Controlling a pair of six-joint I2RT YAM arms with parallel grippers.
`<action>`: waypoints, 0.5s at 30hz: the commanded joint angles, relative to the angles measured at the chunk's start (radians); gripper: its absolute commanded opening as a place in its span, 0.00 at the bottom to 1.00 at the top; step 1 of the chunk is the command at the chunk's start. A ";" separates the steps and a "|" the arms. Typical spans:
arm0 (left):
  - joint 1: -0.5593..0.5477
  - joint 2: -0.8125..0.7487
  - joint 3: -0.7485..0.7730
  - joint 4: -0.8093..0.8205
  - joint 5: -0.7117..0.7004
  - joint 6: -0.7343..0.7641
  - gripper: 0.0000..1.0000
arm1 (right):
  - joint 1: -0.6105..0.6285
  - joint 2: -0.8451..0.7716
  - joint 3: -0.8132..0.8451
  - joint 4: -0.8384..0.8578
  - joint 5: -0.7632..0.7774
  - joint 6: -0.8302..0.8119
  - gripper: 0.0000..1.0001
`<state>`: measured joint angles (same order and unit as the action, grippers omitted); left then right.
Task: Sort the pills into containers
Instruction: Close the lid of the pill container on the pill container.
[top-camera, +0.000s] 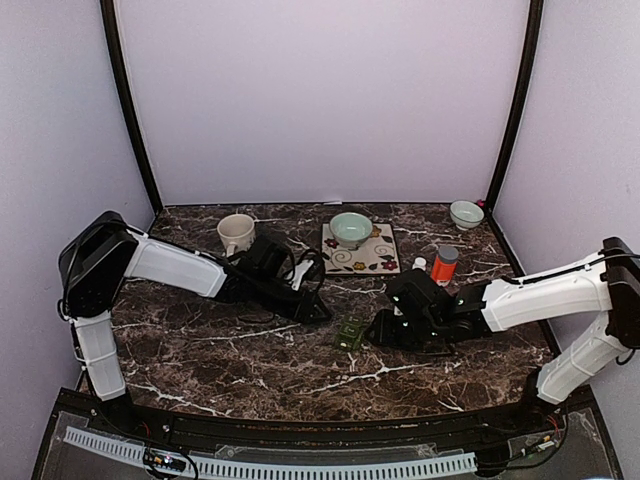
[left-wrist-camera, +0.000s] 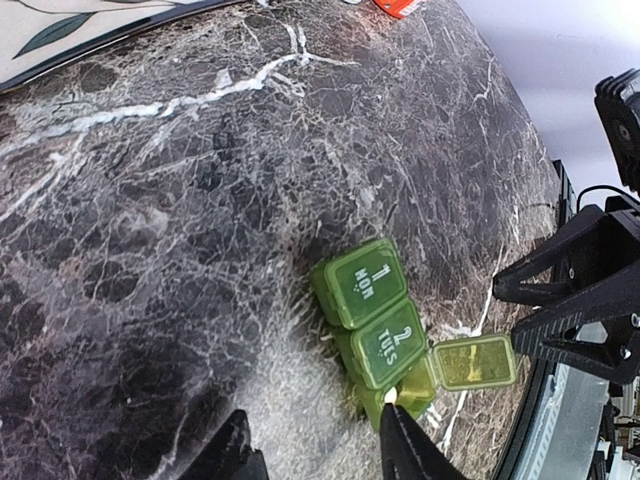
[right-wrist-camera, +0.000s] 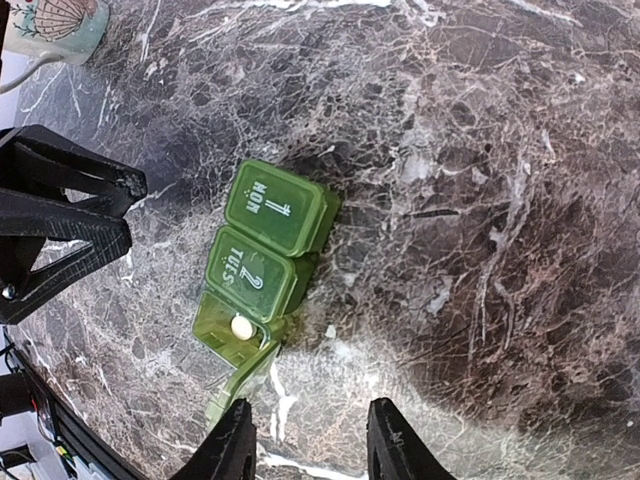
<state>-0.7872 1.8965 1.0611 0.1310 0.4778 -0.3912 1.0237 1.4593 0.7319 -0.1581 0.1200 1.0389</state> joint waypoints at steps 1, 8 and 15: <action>0.009 0.020 0.046 -0.047 0.029 0.024 0.43 | 0.016 -0.027 -0.014 0.009 0.007 0.025 0.39; 0.010 0.044 0.073 -0.080 0.021 0.038 0.39 | 0.031 0.010 0.004 0.024 -0.010 0.029 0.36; 0.011 0.066 0.108 -0.127 0.017 0.060 0.36 | 0.032 0.049 0.019 0.043 -0.026 0.027 0.35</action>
<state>-0.7826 1.9583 1.1316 0.0525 0.4896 -0.3622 1.0473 1.4857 0.7292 -0.1551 0.1047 1.0573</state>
